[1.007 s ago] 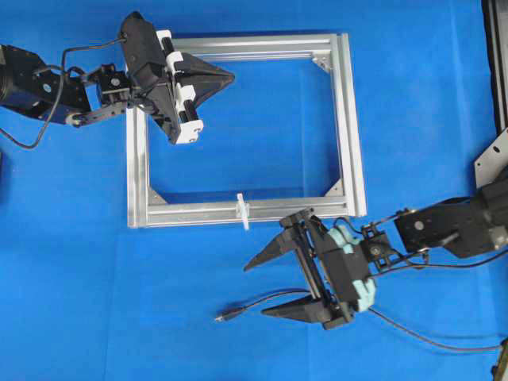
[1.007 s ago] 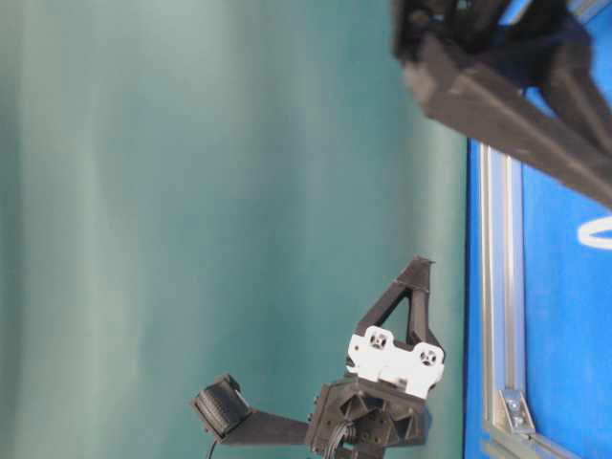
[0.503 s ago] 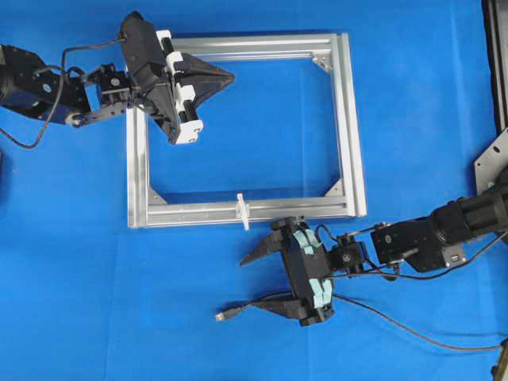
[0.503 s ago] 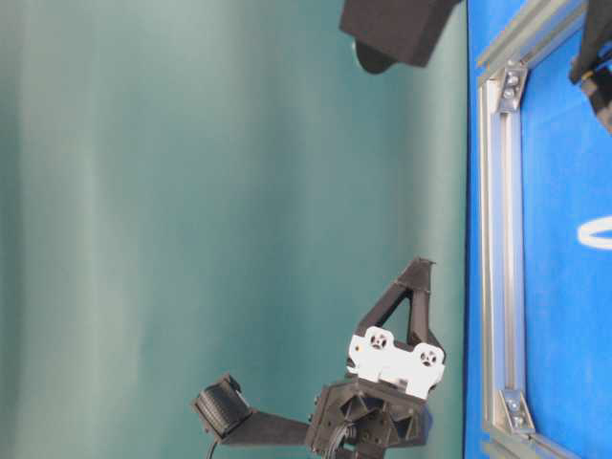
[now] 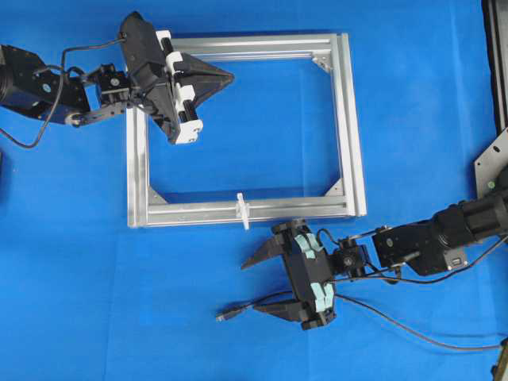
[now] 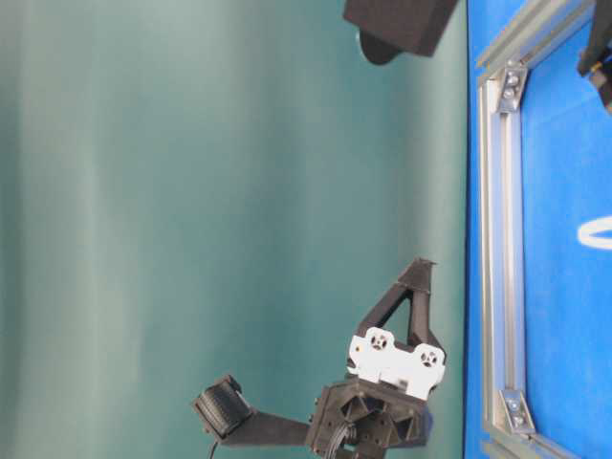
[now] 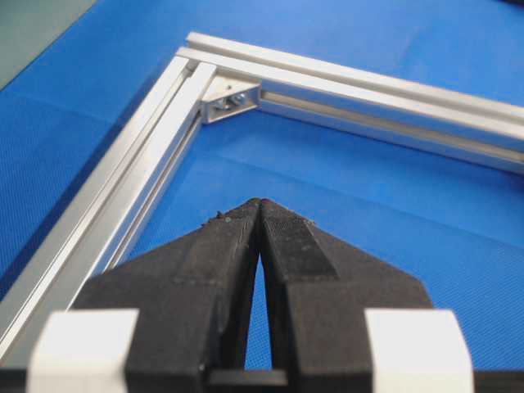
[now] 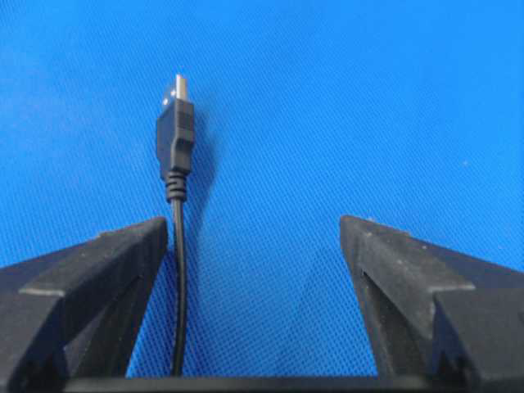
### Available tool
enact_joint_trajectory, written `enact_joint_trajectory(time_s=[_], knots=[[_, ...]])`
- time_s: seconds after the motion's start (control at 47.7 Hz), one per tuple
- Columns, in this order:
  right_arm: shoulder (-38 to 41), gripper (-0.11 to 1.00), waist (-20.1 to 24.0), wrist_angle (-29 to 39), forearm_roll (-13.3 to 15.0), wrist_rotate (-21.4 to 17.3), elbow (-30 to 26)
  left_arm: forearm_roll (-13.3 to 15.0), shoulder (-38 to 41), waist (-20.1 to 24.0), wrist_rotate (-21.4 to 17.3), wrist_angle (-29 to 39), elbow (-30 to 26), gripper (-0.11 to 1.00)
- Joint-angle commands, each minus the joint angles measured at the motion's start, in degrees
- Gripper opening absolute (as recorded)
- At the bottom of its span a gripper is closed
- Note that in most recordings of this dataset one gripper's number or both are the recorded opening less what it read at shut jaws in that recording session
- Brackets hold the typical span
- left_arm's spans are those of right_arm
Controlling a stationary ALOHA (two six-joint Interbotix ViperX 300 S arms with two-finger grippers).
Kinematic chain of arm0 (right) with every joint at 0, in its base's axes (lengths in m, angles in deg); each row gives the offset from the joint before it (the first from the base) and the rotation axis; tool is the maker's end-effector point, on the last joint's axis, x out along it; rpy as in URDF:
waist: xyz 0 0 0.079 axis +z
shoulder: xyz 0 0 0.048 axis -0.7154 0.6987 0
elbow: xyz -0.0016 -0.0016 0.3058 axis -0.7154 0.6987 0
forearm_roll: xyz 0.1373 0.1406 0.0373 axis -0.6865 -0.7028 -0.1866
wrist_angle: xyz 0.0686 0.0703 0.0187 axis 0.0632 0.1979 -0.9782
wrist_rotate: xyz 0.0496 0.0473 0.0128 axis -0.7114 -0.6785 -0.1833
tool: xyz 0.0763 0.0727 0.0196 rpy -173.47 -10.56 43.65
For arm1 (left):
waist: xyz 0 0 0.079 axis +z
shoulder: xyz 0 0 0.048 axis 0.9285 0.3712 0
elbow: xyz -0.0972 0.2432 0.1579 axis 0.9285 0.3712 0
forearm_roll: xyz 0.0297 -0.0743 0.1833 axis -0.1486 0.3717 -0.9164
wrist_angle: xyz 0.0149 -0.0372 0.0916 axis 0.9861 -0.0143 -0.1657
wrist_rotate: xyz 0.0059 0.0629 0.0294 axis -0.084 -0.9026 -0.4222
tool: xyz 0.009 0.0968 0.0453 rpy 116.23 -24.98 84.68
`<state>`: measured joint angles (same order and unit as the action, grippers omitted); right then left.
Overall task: Insert the wire through the string loop located in the center.
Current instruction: 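Open the right gripper and move it over the black USB cable plug, then close the right gripper on the cable just behind the USB plug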
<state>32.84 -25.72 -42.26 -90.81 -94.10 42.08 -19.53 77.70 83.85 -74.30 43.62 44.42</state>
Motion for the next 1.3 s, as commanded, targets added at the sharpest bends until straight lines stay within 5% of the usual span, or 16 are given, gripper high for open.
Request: enact_joint_trajectory(time_s=[0.0,0.294,0.692,1.279], knots=[[-0.88,0.76,0.26,-0.26,-0.09,0.09,-0.79,-0.09,-1.58,-0.09,0.00,-0.35,-0.44,0.00],[-0.88,0.64,0.26,-0.18,-0.09,0.18,-0.88,-0.09,-1.58,-0.09,0.00,-0.26,-0.44,0.00],[-0.88,-0.02,0.26,-0.18,0.18,0.53,-0.62,-0.18,-1.58,-0.09,0.09,-0.35,-0.44,0.00],[-7.73,-0.02,0.26,7.12,0.26,1.23,-1.32,-0.09,-1.49,-0.26,0.26,-0.35,-0.97,0.00]])
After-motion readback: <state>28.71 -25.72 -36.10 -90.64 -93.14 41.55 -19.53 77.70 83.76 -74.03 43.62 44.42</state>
